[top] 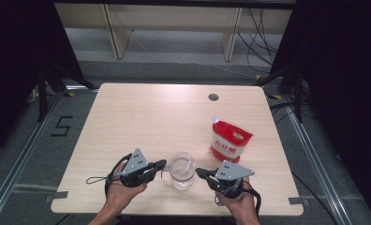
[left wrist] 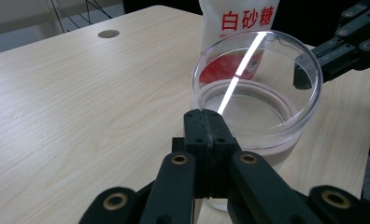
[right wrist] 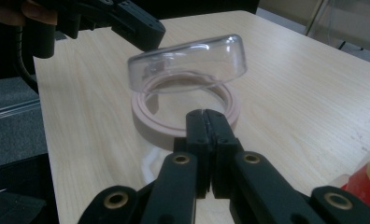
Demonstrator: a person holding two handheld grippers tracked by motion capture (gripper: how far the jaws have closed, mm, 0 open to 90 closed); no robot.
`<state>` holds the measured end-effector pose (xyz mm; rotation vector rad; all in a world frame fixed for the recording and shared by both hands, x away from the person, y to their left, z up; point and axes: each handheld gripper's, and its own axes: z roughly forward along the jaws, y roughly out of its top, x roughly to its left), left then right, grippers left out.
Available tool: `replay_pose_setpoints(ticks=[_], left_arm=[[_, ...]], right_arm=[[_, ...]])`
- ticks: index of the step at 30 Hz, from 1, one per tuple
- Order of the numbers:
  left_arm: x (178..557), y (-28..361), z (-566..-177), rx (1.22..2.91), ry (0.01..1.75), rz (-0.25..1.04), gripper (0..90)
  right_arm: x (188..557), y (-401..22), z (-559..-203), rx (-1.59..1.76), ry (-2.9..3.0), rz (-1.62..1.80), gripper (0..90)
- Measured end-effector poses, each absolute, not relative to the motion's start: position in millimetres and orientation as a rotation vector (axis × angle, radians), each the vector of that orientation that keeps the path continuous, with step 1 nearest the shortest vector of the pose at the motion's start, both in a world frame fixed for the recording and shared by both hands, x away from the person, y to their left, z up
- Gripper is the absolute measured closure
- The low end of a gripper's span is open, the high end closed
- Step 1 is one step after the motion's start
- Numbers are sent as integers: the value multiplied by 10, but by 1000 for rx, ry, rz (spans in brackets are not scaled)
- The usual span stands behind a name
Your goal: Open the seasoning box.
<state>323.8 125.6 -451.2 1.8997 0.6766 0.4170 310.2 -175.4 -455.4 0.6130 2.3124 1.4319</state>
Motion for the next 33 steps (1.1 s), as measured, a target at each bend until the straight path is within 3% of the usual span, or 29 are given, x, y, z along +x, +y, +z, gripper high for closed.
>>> replay_pose_setpoints(ticks=[11, 28, 33], left_arm=[[3229, 1247, -4523, 1874, 704, 414, 867], [3067, 1446, -4687, 1924, 732, 356, 374], [3021, 1516, -4795, 1955, 757, 334, 318]], right_arm=[[3126, -1625, -4527, 574, 2313, 1458, 900], [3113, -1588, -4503, 563, 2307, 1469, 898], [3089, -1549, -4477, 540, 2286, 1474, 896]])
